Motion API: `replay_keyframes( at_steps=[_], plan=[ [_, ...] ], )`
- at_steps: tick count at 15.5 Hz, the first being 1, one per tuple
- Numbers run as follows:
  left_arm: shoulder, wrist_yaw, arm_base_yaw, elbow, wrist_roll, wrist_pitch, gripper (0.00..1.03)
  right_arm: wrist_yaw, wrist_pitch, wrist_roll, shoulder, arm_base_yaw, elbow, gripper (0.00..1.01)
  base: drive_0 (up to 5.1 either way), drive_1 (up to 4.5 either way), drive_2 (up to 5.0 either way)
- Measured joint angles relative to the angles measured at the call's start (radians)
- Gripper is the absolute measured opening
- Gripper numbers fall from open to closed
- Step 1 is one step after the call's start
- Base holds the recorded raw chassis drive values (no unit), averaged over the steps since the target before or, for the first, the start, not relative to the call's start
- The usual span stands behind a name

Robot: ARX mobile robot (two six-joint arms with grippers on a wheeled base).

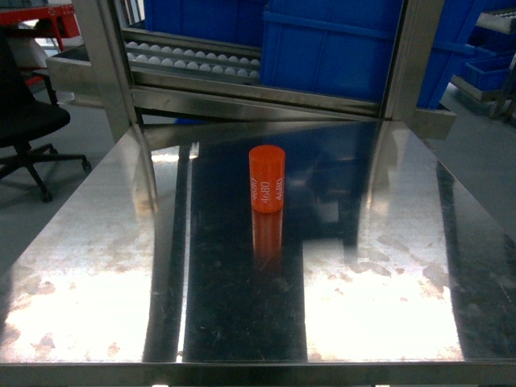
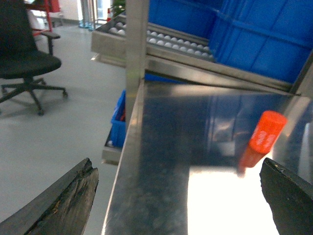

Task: Pick capacitor and pack into box

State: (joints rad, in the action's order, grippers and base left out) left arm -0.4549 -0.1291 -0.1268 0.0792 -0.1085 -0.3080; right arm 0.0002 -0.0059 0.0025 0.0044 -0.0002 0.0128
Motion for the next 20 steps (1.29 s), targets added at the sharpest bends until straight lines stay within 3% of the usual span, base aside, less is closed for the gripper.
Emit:
replay_keyframes(
  at_steps=[3, 4, 10, 14, 20],
  plan=[
    [-0.496, 0.11, -0.118, 0.148, 0.013, -0.401, 0.98, 0.0, 0.0, 0.0, 0.0, 0.0, 0.0, 0.98, 0.0, 0.0, 0.0],
    [-0.964, 0.179, -0.209, 0.365, 0.024, -0.567, 0.98, 0.0, 0.001, 0.0, 0.0, 0.0, 0.0, 0.98, 0.0, 0.0, 0.0],
    [-1.491, 0.156, -0.282, 0.771, 0.038, -0.517, 0.98, 0.0, 0.0, 0.0, 0.0, 0.0, 0.0, 0.98, 0.0, 0.0, 0.0],
    [-1.71, 0.092, -0.276, 0.956, 0.037, -0.535, 0.98, 0.0, 0.0, 0.0, 0.0, 0.0, 0.0, 0.98, 0.0, 0.0, 0.0],
    [-1.901, 0.093, -0.255, 1.141, 0.031, -0.504, 0.98, 0.0, 0.0, 0.0, 0.0, 0.0, 0.0, 0.98, 0.0, 0.0, 0.0]
  ],
)
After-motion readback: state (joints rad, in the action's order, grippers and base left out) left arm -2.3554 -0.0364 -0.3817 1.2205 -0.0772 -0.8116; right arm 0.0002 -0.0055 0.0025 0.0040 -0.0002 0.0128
